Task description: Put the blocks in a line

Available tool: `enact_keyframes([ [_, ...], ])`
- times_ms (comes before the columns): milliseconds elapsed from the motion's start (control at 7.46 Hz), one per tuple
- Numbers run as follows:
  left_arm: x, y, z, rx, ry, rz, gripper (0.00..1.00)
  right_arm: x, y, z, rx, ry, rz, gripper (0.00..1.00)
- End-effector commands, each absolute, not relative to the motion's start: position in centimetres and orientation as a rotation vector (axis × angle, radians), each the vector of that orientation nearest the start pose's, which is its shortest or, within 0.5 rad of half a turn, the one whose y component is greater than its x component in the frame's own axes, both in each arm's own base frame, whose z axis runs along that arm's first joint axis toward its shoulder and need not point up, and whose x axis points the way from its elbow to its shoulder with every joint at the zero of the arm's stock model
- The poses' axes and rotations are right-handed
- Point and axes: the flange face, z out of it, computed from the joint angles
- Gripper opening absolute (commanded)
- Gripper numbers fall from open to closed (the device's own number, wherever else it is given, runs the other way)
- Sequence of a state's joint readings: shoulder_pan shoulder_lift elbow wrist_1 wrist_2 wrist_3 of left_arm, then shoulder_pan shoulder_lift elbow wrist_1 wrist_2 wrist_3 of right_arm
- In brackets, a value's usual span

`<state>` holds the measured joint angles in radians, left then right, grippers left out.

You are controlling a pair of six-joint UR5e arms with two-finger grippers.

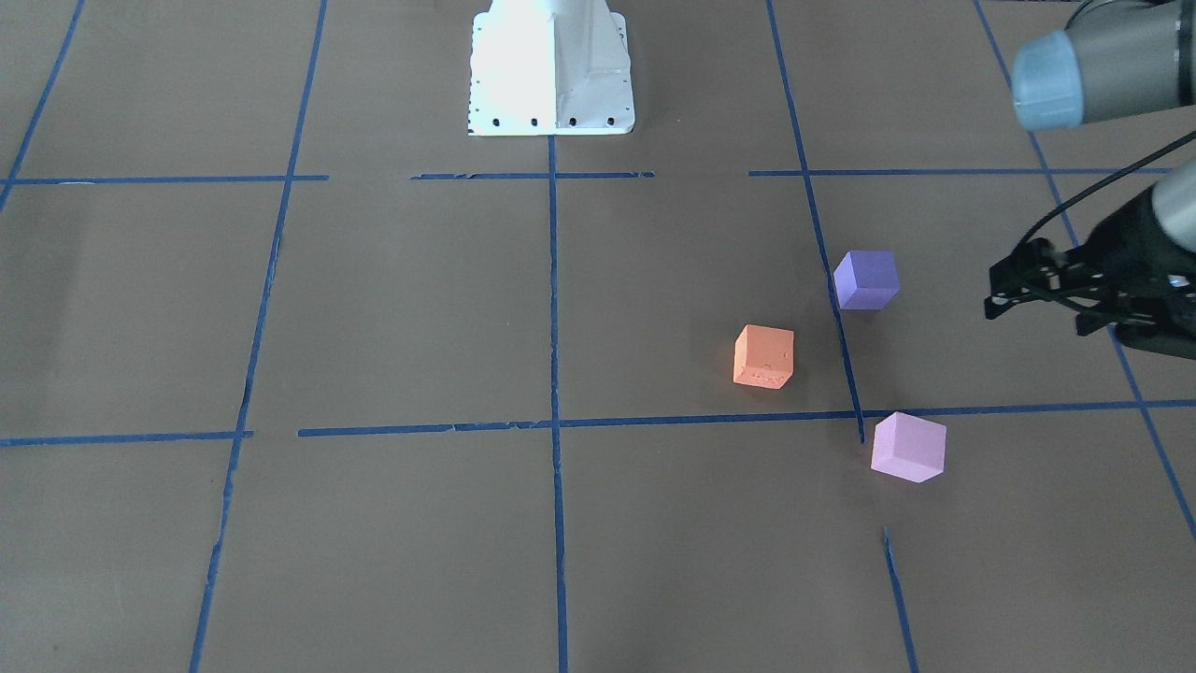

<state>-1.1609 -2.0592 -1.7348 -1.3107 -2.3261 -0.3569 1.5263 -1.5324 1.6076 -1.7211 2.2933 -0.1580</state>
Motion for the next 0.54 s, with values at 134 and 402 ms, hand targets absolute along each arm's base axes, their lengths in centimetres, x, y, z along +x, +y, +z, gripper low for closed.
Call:
enact_keyframes([
  [134,33.7,-60.2,31.9,0.006,0.835,0.185,1.0,4.5,-50.4,64.0,-0.031,-0.726,-0.166,1.0],
  [402,38.4,-59.3,33.3,-0.025,0.863,0.154,1.0,4.5,-50.4,64.0,-0.031,-0.726,-0.166,1.0],
])
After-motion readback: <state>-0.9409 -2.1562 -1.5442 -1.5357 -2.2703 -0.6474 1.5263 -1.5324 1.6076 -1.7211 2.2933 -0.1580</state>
